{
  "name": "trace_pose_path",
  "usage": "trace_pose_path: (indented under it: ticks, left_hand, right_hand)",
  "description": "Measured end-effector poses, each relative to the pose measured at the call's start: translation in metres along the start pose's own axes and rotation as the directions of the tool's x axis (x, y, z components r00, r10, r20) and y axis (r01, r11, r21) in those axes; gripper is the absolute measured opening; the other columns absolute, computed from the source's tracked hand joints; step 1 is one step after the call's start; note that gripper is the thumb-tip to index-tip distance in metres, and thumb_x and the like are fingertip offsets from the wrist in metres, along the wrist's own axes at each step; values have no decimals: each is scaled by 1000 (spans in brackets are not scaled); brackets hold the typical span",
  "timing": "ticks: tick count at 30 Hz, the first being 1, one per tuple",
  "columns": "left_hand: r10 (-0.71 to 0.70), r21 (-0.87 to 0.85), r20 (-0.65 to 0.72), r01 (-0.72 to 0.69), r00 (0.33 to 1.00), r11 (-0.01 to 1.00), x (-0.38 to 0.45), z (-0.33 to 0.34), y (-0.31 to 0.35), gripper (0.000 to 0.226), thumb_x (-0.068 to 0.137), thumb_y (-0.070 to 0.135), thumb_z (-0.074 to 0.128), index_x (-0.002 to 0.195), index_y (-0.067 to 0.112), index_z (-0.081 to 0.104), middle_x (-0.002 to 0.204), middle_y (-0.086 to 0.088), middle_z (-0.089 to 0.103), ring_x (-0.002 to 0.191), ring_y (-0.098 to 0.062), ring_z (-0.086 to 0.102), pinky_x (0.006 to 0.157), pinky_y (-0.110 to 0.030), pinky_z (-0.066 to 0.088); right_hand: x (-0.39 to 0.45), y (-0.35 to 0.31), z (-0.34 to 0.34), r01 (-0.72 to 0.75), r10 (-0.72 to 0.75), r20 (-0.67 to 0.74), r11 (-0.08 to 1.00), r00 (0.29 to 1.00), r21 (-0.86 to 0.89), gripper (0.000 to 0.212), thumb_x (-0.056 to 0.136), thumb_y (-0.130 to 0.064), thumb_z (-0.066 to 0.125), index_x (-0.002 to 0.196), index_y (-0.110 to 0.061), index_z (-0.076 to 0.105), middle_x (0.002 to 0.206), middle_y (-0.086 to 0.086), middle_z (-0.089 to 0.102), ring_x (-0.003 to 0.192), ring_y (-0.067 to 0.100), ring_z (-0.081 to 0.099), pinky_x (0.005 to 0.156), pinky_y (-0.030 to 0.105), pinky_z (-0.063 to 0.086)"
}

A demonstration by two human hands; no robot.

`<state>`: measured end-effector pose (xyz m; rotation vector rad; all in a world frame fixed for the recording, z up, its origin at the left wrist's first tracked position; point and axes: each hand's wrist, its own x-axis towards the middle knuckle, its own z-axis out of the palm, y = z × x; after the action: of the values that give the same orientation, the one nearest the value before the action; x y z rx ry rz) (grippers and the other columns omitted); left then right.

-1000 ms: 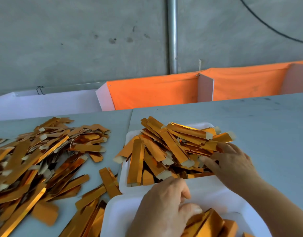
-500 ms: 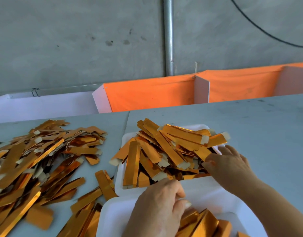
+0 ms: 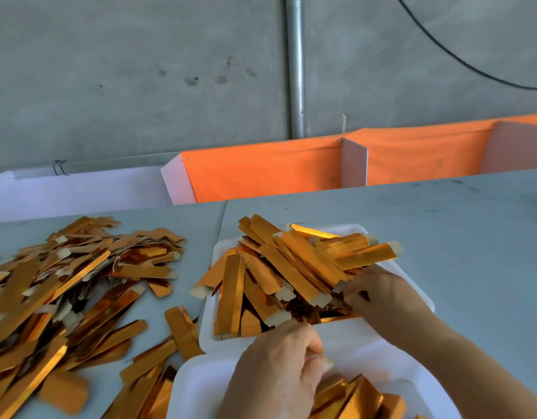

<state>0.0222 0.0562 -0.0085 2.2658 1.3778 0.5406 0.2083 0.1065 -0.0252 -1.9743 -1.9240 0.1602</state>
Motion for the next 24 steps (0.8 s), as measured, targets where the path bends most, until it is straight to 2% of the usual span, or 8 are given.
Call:
trace_pose_path:
  ticks: [2,5,8,11,14,17,20,24]
  left_hand:
    - [-4,-9,-31,4,1000,1000,0,0,-1,14,92,39,54,103,32,58,99,21,54,97,0,54,88,-16,46]
    - [-5,-18,-79,3,997,1000,-2,0,-2,9,93,39,54,99,33,57,95,21,55,94,0,54,84,-14,46]
    - [-19,-18,-135,17,991,1000,-3,-1,-3,4,93,39,52,97,36,54,96,21,54,94,0,53,83,-15,46]
    - [-50,-57,-221,38,974,998,-2,-3,-2,12,94,37,51,105,41,52,102,25,54,94,9,53,84,-10,45]
    - [-152,-279,-328,58,932,958,-2,-6,0,27,90,42,52,118,42,53,103,32,55,88,21,52,71,5,38]
    - [-250,-553,-417,-25,874,833,-2,-7,0,46,77,50,56,121,40,54,101,33,62,88,27,53,67,6,36]
    - [-319,-690,-448,-96,835,718,-4,-9,-3,42,73,44,62,114,37,63,96,23,71,92,9,63,74,-10,49]
    - [-418,-730,-408,-16,812,684,-6,-12,-8,16,81,40,58,90,44,71,79,9,72,77,-8,67,70,-32,55]
  right_hand:
    - [0,-5,-3,-38,50,-142,995,989,89,19,95,-18,51,90,-19,68,100,-4,51,76,12,49,56,10,37]
    - [-2,-6,-8,-69,105,-304,989,947,128,16,91,-8,53,82,-19,60,97,0,49,66,20,49,54,27,40]
    - [-2,-1,-11,-90,149,-413,983,898,159,14,91,-5,51,93,-17,58,94,2,46,60,19,46,48,25,33]
    - [-3,-3,-18,-26,203,-501,941,841,338,18,90,-4,55,100,-19,55,93,3,50,63,9,47,47,16,32]
    - [-14,-20,-27,99,170,-338,754,926,650,42,87,-3,62,102,-41,49,78,-4,58,68,9,59,49,12,44]
    - [-29,-45,-29,82,-104,-38,464,994,882,49,83,1,67,102,-44,60,81,4,63,73,16,67,66,24,54]
    - [-39,-63,-22,13,-301,163,506,940,862,43,82,-1,69,105,-37,62,79,0,62,74,16,66,72,28,54]
    - [-41,-61,-26,-33,-313,215,496,925,867,26,84,-13,71,104,-27,63,84,3,67,84,21,69,73,30,56]
